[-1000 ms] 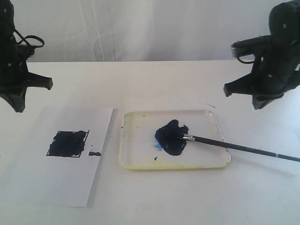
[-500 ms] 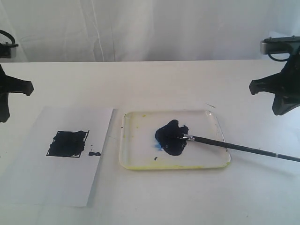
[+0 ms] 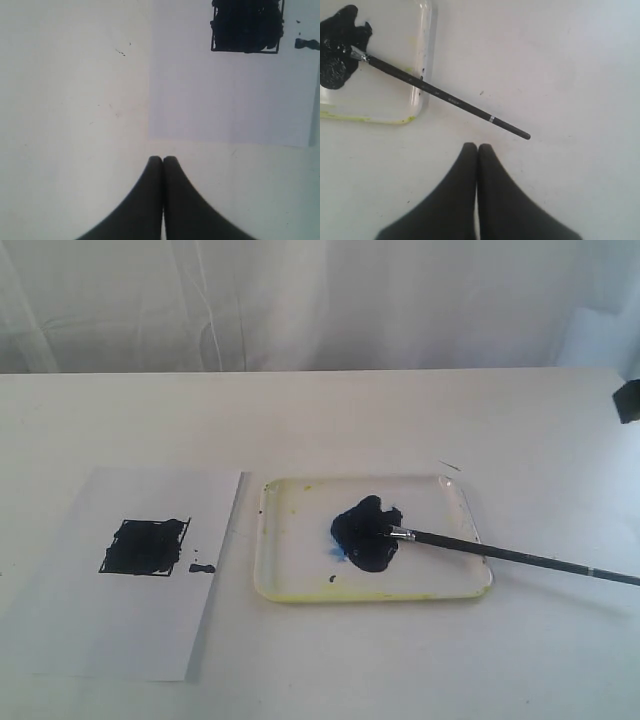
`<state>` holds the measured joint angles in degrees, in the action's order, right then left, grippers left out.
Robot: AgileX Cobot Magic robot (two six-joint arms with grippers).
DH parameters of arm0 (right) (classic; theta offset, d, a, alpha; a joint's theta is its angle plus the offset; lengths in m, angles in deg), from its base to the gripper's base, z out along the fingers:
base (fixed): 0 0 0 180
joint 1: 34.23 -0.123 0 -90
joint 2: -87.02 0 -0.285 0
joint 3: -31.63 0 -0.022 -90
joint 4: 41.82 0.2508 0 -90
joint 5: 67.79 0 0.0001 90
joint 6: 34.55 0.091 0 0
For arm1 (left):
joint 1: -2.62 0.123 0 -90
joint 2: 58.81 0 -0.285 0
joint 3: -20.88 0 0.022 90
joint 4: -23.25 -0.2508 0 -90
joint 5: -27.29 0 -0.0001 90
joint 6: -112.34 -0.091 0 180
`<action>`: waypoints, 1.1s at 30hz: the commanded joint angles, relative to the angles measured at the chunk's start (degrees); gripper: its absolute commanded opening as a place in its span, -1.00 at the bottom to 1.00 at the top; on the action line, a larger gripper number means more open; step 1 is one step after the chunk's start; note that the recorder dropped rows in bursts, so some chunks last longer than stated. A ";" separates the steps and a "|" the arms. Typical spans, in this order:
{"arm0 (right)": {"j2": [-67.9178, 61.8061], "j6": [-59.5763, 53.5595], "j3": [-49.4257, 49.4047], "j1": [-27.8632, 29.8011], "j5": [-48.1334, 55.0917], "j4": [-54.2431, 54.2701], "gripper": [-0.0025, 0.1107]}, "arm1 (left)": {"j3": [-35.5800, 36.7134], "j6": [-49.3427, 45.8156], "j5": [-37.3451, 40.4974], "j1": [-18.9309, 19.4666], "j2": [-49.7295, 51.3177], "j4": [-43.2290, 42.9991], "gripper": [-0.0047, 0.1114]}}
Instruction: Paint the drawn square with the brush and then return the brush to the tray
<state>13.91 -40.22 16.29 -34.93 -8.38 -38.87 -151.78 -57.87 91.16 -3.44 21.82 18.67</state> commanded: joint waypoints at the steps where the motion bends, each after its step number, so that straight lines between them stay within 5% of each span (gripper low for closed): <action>1: 9.53 -0.72 -1.90 0.36 0.23 -0.02 -0.96 | 2.83 1.34 1.74 0.24 -10.26 -0.24 -0.92; 27: 64.08 -1.81 -3.33 0.36 5.64 0.08 -0.96 | 8.17 -2.52 6.09 0.24 -71.34 -0.58 -0.92; 33: 65.32 -3.21 -6.02 0.36 5.90 -0.54 -0.96 | 8.88 -2.52 6.09 0.24 -72.84 -2.35 -0.92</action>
<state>79.27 -42.50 12.11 -34.80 -0.67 -39.10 -143.78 -60.31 92.15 -3.44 -50.86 16.66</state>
